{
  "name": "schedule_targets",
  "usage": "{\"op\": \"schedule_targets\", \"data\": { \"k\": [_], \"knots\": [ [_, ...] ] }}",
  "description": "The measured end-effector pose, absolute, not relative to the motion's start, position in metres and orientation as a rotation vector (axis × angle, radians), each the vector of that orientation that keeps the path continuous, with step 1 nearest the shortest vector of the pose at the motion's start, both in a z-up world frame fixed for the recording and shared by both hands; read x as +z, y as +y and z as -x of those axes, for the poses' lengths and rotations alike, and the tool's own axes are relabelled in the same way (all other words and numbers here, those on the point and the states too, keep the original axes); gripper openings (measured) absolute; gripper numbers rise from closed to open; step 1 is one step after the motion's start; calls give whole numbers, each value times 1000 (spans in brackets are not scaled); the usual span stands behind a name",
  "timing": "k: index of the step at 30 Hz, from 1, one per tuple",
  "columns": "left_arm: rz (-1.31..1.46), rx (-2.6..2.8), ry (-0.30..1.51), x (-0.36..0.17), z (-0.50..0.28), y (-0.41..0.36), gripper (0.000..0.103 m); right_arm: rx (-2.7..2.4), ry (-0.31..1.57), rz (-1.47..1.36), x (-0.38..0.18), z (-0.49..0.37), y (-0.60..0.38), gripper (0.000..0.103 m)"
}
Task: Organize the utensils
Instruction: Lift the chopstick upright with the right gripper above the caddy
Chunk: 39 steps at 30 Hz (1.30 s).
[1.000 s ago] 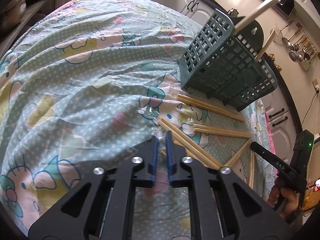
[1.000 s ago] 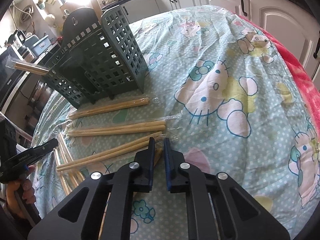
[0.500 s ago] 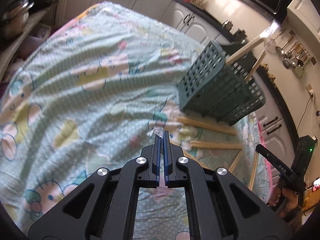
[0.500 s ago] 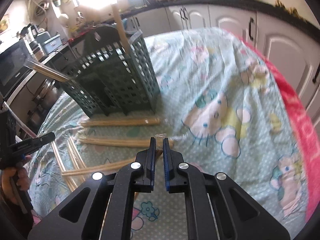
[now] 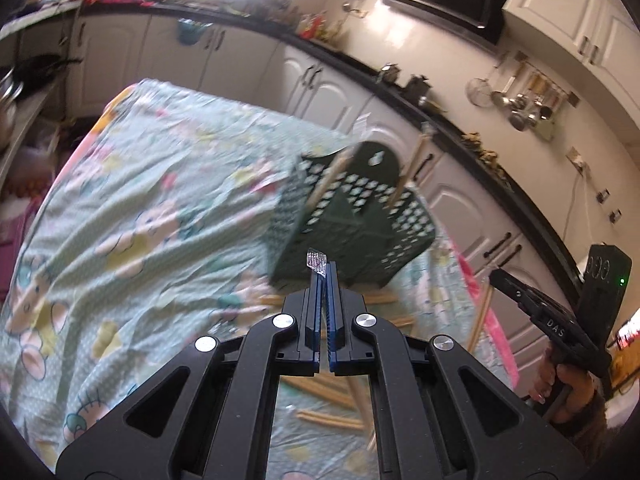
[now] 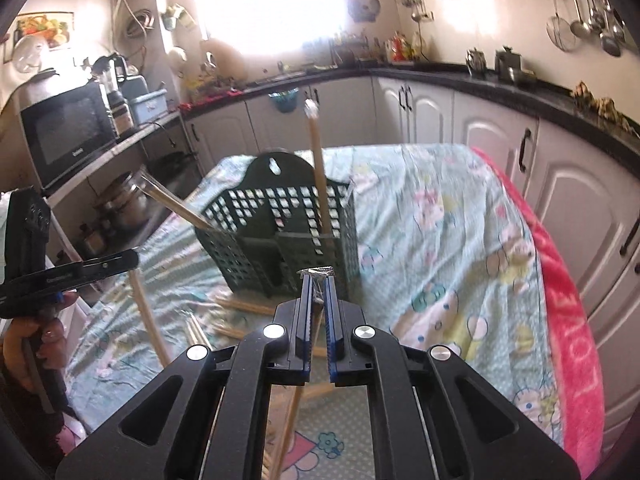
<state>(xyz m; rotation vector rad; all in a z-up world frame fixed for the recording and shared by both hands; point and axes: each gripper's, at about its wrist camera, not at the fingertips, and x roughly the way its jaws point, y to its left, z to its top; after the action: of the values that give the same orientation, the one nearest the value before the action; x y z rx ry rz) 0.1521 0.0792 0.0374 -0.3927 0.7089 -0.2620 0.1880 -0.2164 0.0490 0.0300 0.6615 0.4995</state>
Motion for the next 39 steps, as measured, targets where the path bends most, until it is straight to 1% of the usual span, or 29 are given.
{"op": "schedule_targets", "data": {
  "k": [18, 28, 39],
  "knots": [
    [259, -436, 578, 115, -172, 14, 0, 564, 469, -14, 124, -177, -199, 5],
    [224, -445, 510, 150, -182, 4, 0, 577, 362, -15, 170, -186, -199, 5],
    [184, -414, 441, 189, -205, 5, 0, 558, 266, -5, 207, -204, -195, 5]
  ]
}}
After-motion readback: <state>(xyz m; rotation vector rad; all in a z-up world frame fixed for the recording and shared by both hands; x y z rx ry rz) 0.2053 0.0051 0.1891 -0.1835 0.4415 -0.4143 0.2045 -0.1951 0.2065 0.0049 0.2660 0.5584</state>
